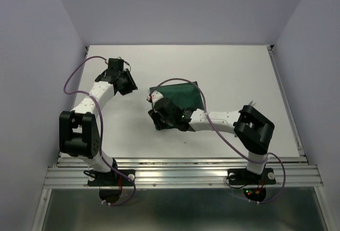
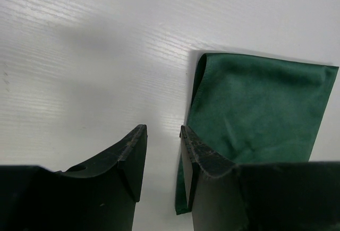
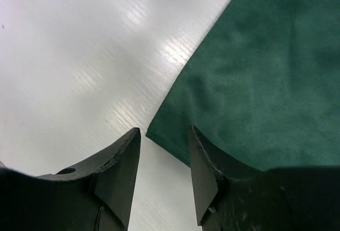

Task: Fold the napkin into a case and place the utensils inside
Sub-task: Pick up the top corner of the square-folded napkin from the center of the board.

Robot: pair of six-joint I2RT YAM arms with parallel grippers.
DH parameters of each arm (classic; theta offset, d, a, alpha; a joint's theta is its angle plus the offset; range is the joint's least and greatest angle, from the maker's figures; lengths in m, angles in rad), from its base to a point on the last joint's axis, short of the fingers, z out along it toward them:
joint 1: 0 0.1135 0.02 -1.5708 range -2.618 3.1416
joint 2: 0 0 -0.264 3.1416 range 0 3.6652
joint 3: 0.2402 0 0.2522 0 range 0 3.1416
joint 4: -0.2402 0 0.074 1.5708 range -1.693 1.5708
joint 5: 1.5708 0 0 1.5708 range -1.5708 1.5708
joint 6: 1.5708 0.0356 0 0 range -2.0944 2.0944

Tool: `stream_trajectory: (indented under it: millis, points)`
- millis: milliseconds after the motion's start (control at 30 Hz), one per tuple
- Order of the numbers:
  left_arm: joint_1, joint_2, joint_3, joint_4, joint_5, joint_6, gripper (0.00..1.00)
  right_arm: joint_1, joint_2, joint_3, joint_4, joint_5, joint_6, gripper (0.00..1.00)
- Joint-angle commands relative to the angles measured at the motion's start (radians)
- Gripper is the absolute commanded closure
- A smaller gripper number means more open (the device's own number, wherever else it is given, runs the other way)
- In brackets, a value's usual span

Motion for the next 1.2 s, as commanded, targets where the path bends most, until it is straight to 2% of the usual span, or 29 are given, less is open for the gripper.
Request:
stream_trajectory:
  millis: [0,600,767,900,1100,1167]
  points:
    - [0.01,-0.041,0.012,-0.007,-0.01,0.018,0.57,0.047,0.049,0.058,-0.035,0.119,-0.055,0.54]
    - [0.011,-0.032,-0.006,0.012,0.011,0.007,0.57,0.107,0.161,0.104,-0.056,0.186,-0.1,0.59]
    - [0.011,-0.032,-0.014,0.016,0.014,0.006,0.57,0.116,0.179,0.116,-0.056,0.186,-0.101,0.62]
    - [0.01,-0.032,-0.019,0.019,0.017,0.006,0.57,0.125,0.186,0.121,-0.058,0.194,-0.095,0.69]
    - [0.01,-0.032,-0.022,0.021,0.022,0.006,0.57,0.125,0.164,0.119,-0.058,0.2,-0.066,0.84]
    - [0.011,-0.036,-0.026,0.024,0.023,0.004,0.57,0.125,0.161,0.119,-0.058,0.209,-0.057,0.93]
